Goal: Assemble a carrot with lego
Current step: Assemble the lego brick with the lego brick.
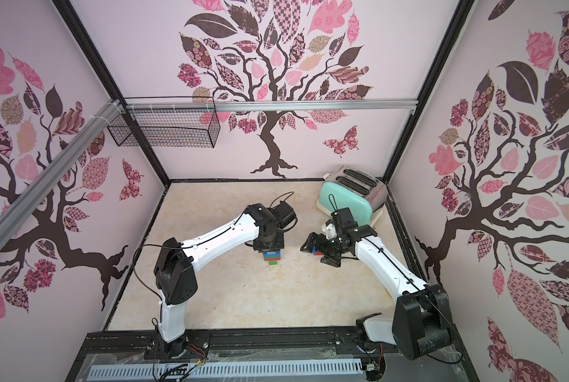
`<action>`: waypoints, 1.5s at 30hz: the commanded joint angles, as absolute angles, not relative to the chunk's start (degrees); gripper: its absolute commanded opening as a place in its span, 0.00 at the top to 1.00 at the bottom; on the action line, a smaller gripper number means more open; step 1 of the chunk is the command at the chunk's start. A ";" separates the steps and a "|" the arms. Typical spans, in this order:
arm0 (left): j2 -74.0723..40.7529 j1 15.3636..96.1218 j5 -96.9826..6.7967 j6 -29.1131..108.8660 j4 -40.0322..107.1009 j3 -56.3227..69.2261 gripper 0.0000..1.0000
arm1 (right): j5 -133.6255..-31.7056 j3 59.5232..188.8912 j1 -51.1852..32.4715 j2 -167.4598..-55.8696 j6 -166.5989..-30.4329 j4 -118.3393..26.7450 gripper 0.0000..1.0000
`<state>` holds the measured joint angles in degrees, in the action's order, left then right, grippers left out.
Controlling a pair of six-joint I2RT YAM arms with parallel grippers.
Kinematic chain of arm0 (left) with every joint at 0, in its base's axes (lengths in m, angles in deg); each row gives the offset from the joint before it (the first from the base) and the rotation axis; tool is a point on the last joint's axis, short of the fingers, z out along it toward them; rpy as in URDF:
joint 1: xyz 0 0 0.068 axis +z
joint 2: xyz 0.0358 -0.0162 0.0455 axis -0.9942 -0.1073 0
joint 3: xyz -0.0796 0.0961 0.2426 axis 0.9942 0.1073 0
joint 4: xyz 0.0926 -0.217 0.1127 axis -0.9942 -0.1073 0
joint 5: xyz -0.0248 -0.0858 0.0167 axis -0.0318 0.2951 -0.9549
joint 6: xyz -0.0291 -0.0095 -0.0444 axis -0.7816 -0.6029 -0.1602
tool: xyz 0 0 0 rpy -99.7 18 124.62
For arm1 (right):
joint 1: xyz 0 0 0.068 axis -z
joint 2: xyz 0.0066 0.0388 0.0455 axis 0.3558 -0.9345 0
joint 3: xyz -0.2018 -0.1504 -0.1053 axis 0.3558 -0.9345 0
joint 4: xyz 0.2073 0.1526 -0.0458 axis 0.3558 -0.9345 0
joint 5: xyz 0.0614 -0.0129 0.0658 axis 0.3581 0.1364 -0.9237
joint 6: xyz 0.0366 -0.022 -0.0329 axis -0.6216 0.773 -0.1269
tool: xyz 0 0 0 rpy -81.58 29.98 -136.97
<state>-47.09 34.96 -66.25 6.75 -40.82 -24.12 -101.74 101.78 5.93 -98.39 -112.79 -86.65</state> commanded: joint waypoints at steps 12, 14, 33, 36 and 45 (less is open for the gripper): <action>-50.72 37.35 -63.51 9.28 -44.08 -28.66 1.00 | -101.33 103.44 6.17 -98.91 -112.49 -87.95 0.00; -51.34 37.35 -63.07 9.15 -44.20 -28.44 1.00 | -101.43 103.36 6.16 -98.90 -112.59 -87.97 0.01; -54.51 33.74 -64.65 9.15 -43.12 -22.23 1.00 | -100.99 101.68 6.25 -98.02 -112.77 -87.98 0.01; -55.28 33.74 -64.59 9.54 -42.73 -22.34 1.00 | -101.07 101.73 6.27 -98.27 -112.64 -87.98 0.00; -56.80 35.25 -61.99 9.05 -42.43 -23.26 1.00 | -100.90 102.30 6.34 -98.76 -112.42 -88.14 0.01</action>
<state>-50.07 34.41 -66.93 9.13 -42.87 -27.25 -101.67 101.61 5.95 -98.39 -112.81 -86.84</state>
